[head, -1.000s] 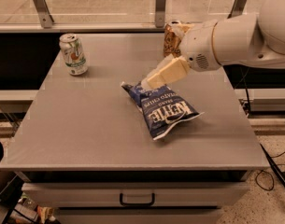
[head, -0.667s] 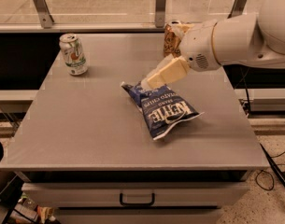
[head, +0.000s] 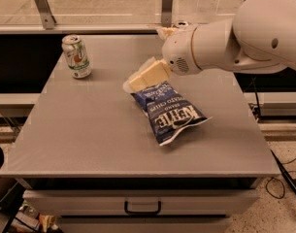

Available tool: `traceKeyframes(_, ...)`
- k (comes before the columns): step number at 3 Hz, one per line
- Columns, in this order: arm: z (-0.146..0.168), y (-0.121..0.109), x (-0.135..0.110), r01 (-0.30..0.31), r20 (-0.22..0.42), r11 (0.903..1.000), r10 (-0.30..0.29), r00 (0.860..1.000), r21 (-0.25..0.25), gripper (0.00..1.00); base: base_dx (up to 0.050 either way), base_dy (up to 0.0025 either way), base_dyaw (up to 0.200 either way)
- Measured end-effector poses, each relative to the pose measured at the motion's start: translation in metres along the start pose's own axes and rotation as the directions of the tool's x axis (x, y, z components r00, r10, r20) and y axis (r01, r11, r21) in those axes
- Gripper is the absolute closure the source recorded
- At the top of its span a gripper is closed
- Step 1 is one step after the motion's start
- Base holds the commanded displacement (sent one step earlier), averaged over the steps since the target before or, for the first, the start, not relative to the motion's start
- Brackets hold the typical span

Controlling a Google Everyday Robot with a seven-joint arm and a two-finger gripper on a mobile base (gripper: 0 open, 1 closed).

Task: Knock 7up can over

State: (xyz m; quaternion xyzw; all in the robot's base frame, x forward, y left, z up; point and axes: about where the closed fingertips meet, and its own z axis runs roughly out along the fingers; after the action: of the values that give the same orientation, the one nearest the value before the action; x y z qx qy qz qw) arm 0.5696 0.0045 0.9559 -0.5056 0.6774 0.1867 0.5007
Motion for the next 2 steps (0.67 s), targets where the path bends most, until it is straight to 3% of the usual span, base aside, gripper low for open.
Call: traceKeyframes(2,0.041,-0.007,-0.011,-0.054,0.088,0.9982,0.051,0.995,0.026,0.00,0.000,0.00000,0.000)
